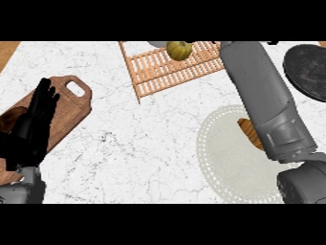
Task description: Pick the squash from the placemat and place it in the tiered shelf
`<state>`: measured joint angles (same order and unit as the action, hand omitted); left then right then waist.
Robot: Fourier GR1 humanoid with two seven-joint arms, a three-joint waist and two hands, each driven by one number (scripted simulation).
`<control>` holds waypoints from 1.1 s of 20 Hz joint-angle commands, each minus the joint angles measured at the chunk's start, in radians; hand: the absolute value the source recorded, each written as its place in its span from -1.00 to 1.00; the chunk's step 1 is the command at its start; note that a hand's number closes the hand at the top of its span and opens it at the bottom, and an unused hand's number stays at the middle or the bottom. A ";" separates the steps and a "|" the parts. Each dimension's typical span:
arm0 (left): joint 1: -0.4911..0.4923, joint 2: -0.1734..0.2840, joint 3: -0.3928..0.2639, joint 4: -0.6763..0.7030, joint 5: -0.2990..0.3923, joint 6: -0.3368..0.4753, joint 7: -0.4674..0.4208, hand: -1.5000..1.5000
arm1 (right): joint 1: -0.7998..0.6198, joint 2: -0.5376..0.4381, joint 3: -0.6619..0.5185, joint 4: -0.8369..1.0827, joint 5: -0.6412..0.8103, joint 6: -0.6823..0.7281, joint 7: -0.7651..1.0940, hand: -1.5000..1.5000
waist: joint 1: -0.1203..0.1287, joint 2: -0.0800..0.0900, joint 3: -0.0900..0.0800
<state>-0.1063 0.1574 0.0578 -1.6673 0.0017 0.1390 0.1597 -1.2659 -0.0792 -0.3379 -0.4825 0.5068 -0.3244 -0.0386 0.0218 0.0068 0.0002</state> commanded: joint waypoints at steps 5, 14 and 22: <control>-0.025 0.002 0.020 0.027 -0.009 0.008 -0.009 0.00 | 0.044 -0.090 -0.070 -0.095 -0.082 -0.028 0.054 -1.00 | -0.026 -0.008 0.000; 0.105 0.003 0.020 -0.071 0.004 -0.015 -0.001 0.00 | 0.234 -0.326 -0.107 -0.285 -0.175 0.237 0.185 -1.00 | -0.039 -0.018 0.000; 0.045 -0.017 0.027 0.038 -0.017 -0.007 -0.073 0.00 | 0.379 -0.428 -0.140 -0.445 -0.318 0.442 0.207 -1.00 | -0.029 -0.009 -0.001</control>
<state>-0.0547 0.1507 0.0733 -1.7009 -0.0136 0.1383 0.1589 -0.9536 -0.4749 -0.4719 -0.8544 0.2439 0.0417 0.1464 -0.0102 -0.0049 0.0001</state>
